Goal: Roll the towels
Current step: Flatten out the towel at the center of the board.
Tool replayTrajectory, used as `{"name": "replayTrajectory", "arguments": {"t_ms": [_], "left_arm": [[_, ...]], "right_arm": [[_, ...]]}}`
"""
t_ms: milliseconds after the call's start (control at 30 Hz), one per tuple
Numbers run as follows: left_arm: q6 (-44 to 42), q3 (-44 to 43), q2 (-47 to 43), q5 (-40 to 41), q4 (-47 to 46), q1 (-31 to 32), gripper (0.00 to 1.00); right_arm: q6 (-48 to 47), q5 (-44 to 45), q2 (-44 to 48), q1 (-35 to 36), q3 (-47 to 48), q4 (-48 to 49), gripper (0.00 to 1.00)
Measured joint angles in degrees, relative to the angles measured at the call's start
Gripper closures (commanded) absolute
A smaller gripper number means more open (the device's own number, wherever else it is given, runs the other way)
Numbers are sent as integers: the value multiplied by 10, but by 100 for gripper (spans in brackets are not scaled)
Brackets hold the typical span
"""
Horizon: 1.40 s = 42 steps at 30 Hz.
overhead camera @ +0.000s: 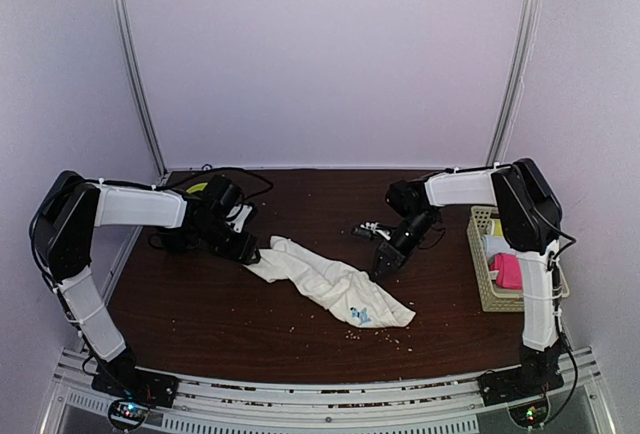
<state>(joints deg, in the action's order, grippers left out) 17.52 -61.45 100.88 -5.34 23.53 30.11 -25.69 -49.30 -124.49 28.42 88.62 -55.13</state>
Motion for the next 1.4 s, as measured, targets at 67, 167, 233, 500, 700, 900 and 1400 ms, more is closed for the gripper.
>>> {"name": "replayTrajectory", "arguments": {"t_ms": [67, 167, 233, 500, 700, 900, 1400], "left_arm": [[0, 0, 0, 0, 0, 0, 35], [0, 2, 0, 2, 0, 0, 35], [0, 3, 0, 3, 0, 0, 35], [-5, 3, -16, 9, 3, 0, 39], [-35, 13, -103, -44, -24, 27, 35], [-100, -33, -130, -86, -83, 195, 42], [-156, -171, 102, 5, -12, 265, 50]], "right_arm": [[-2, -5, 0, 0, 8, -3, 94], [-6, -9, 1, 0, 21, -5, 97], [-7, -9, 3, 0, 27, -6, 99], [-7, -8, 44, -5, 43, -7, 100], [7, -7, 122, 1, -10, 12, 98], [50, 22, 219, -12, -76, 63, 78], [66, 43, 205, -68, -103, 96, 61]]}}
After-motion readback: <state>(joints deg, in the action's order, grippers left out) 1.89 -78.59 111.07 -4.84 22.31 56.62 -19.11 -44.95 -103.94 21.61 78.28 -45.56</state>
